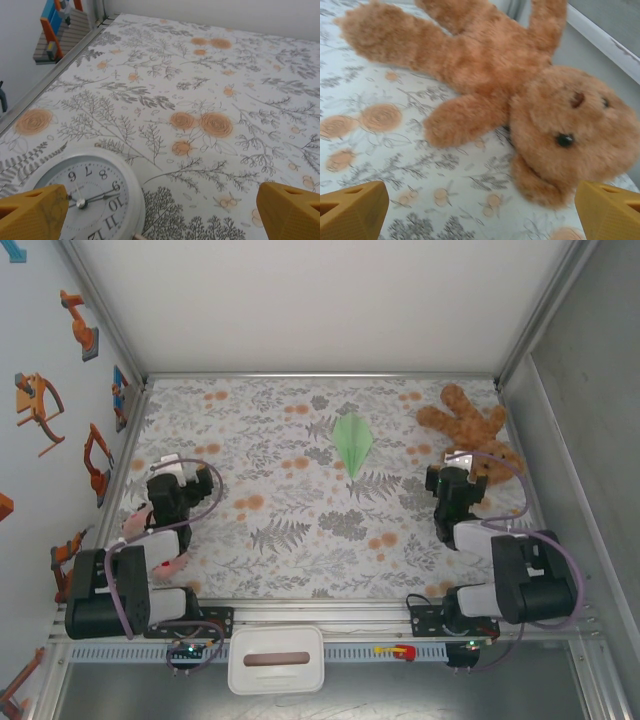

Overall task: Fold a paper plane with a square sheet of paper (pick it up from the middle)
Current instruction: Reset both arms

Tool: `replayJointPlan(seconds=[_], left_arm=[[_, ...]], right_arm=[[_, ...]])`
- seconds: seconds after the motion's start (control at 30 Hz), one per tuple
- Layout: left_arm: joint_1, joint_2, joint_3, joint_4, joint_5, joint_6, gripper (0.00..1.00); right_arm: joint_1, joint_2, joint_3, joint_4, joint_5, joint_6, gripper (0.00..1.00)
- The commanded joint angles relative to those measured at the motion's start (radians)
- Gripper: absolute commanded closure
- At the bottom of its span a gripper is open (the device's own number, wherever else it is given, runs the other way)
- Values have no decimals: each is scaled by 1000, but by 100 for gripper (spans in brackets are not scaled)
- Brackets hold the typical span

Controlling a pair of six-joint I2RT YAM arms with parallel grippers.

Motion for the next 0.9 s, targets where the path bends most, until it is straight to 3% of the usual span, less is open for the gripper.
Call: replayJointPlan(seconds=[0.0,0.17,0.3,0.47,0.57,0.87], left_arm=[[22,69,29,122,142,16,4],[22,210,24,262,168,22,4],[10,235,66,196,143,30,4],[-45,238,130,74,17,58,4],[-45,243,127,91,14,60,4],[-45,242,126,92,16,59,4]], right_arm=[[-43,66,-8,211,-126,-32,6],[-82,110,-33,288,-219,-18,6],[-92,184,-27,352,-256,-27,7],[-99,177,2,286,-230,4,6],[-113,175,18,248,-209,31,1],[-114,174,20,244,-211,33,1]])
